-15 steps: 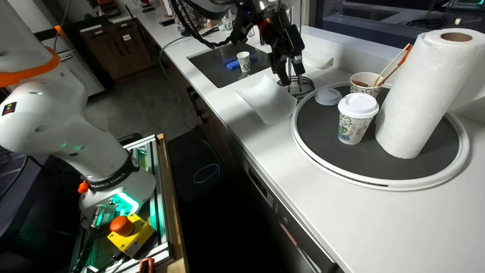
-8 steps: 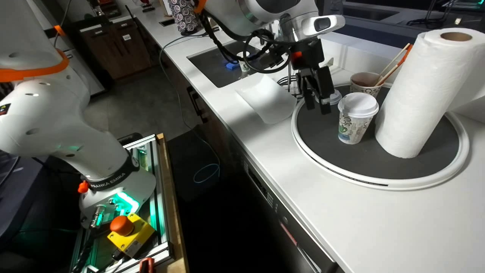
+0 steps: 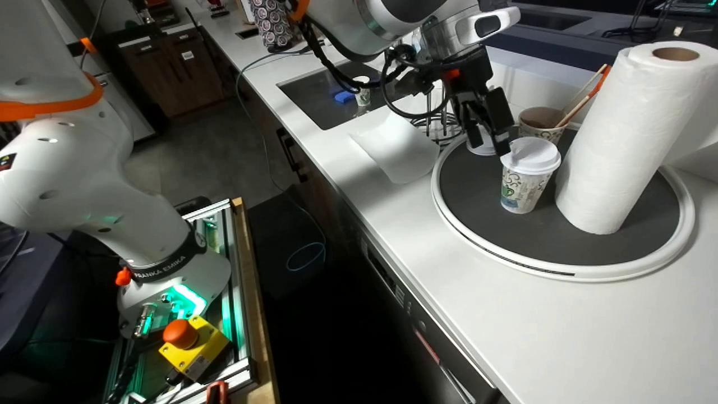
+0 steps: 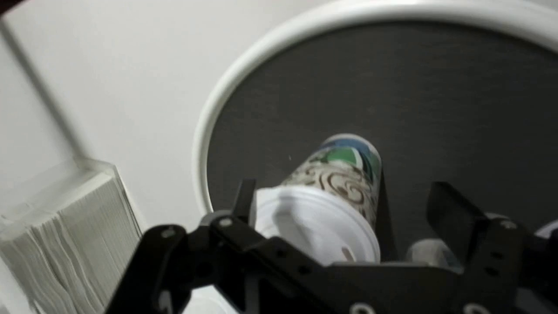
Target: Remove the lid from the coffee cup on the right.
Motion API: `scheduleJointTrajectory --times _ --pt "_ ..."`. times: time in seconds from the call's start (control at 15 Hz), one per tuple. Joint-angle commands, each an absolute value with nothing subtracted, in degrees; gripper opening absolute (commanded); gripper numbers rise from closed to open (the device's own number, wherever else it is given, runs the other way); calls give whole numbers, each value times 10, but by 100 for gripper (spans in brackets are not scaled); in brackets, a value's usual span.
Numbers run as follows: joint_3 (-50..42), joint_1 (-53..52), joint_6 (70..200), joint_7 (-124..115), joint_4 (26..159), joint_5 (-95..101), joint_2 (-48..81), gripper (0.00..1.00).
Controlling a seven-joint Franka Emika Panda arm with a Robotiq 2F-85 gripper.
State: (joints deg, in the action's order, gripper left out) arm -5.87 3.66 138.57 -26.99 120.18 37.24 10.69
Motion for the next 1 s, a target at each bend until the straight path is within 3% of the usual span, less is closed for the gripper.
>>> scheduleJointTrajectory --times 0.0,0.27,0.4,0.47,0.6,0.93 --pt "-74 48 1506 -236 1209 351 117 100" --pt "-78 50 1576 -179 1213 293 138 100" --pt "-79 47 1589 -148 1213 263 145 90" --pt "-79 46 1593 -134 1212 249 148 72" --pt "-80 45 1596 -113 1212 229 151 64" --pt "-91 41 1594 -97 1212 227 141 23"
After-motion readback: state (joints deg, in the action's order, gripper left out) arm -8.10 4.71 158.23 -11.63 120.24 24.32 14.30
